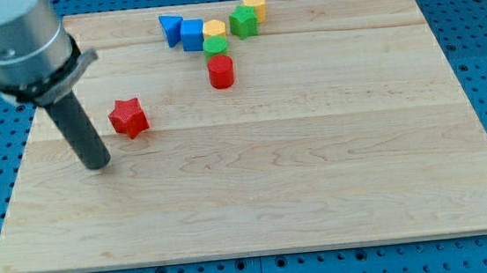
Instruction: Place the red star and blue blocks diagonal to the yellow heart
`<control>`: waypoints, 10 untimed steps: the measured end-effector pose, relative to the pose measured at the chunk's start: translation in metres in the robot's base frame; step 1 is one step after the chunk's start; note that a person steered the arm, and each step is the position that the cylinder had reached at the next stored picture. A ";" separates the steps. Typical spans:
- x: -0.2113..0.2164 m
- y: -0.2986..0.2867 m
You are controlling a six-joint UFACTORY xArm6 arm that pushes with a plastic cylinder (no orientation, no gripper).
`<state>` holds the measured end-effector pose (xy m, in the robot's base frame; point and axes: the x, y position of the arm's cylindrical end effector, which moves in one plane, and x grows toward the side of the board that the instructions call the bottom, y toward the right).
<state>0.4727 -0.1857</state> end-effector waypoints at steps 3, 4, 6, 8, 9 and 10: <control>-0.016 0.008; -0.044 0.018; -0.069 0.128; -0.111 0.096; -0.149 0.076; -0.183 0.082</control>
<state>0.2895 -0.1040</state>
